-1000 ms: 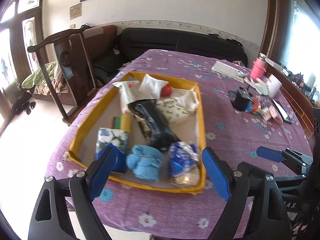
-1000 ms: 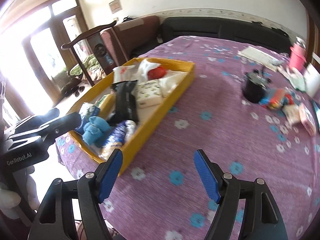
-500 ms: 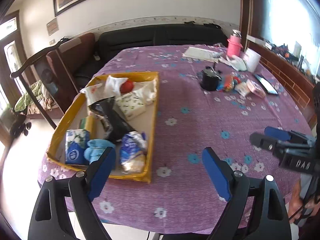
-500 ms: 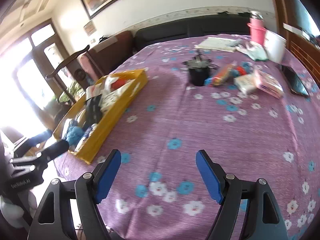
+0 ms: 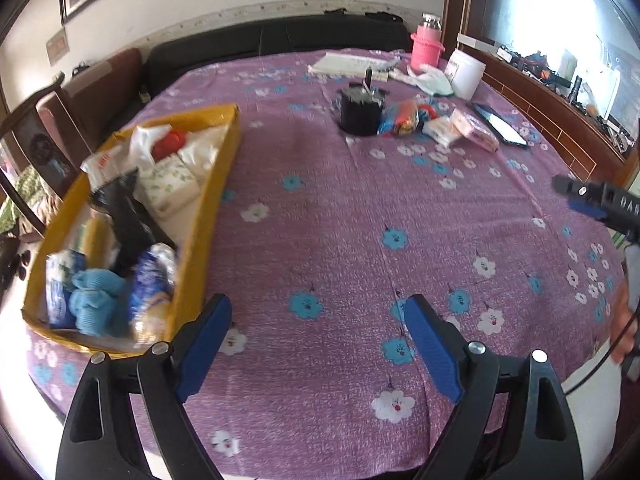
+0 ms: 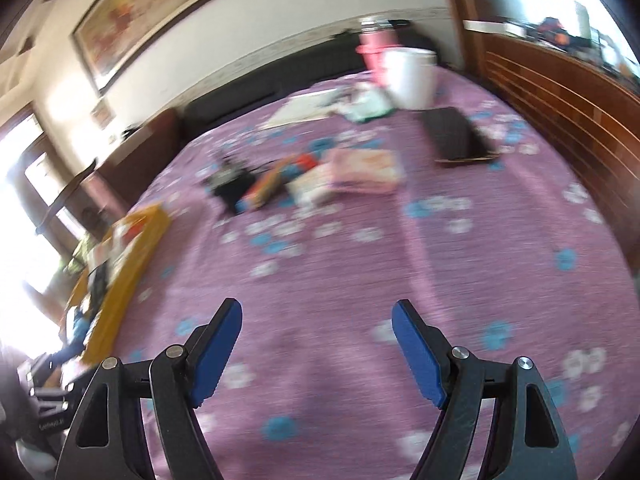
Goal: Organize soft objects
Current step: 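Withdraw both open grippers from the tray toward the remaining items, then grasp the red-blue sponge pack with left gripper while right grasps blue towel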
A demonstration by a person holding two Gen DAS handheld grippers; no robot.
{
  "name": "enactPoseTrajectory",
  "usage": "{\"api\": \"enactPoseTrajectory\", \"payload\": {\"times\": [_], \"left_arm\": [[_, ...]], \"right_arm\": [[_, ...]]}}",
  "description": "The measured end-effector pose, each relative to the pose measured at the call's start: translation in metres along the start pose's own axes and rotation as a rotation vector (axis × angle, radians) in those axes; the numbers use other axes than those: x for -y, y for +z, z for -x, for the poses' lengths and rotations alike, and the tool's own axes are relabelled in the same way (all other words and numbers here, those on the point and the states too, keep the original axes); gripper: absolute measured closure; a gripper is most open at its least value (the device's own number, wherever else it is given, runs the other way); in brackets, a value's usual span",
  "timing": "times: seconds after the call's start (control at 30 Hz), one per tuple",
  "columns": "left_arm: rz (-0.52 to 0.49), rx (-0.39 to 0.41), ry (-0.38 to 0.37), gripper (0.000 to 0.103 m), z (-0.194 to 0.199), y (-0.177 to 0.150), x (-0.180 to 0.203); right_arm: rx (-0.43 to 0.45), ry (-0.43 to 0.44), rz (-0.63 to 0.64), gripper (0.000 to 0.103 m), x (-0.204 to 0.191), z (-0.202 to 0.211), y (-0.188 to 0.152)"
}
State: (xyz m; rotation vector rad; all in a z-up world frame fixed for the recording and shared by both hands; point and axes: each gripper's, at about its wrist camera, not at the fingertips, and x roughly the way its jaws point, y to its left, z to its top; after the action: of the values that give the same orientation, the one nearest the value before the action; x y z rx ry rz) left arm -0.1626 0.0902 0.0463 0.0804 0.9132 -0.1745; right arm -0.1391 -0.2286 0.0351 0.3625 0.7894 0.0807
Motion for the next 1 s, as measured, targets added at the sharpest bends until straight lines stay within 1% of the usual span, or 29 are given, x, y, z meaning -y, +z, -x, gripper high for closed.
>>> {"api": "enactPoseTrajectory", "payload": {"times": [0.07,0.17,0.3,0.4,0.53,0.6,0.63,0.7,0.8,0.87,1.0], "left_arm": [[0.023,-0.007,-0.017,0.015,-0.007,0.001,-0.002],[0.051,-0.002,-0.046,0.015,-0.017,0.007,-0.003],[0.05,0.023,-0.091,0.015,-0.034,0.019,0.004],[0.053,0.023,-0.133,0.015,-0.051,0.029,0.008],[0.061,0.021,-0.183,0.016,-0.066,0.033,0.011],[0.066,0.002,-0.2,0.015,-0.074,0.032,0.012],[0.063,0.015,-0.21,0.01,-0.072,0.032,0.012],[0.071,0.008,-0.233,0.007,-0.073,0.032,0.01],[0.08,0.011,-0.264,0.003,-0.074,0.032,0.009],[0.08,0.011,-0.274,0.001,-0.074,0.032,0.009],[0.084,0.012,-0.285,0.0,-0.075,0.032,0.008]], "right_arm": [[0.009,-0.039,-0.024,0.022,0.016,0.002,0.008],[0.016,-0.072,-0.031,0.022,0.024,0.0,0.021],[0.004,-0.098,0.006,0.022,0.008,-0.017,0.038],[-0.016,-0.114,0.036,0.022,-0.012,-0.041,0.058],[-0.036,-0.143,0.089,0.022,-0.04,-0.076,0.099],[-0.054,-0.155,0.108,0.022,-0.055,-0.097,0.123],[-0.072,-0.156,0.117,0.022,-0.063,-0.111,0.137],[-0.106,-0.171,0.135,0.022,-0.076,-0.137,0.156],[-0.158,-0.208,0.16,0.022,-0.091,-0.176,0.176],[-0.198,-0.242,0.16,0.022,-0.094,-0.203,0.186],[-0.288,-0.29,0.173,0.022,-0.094,-0.249,0.19]]}}
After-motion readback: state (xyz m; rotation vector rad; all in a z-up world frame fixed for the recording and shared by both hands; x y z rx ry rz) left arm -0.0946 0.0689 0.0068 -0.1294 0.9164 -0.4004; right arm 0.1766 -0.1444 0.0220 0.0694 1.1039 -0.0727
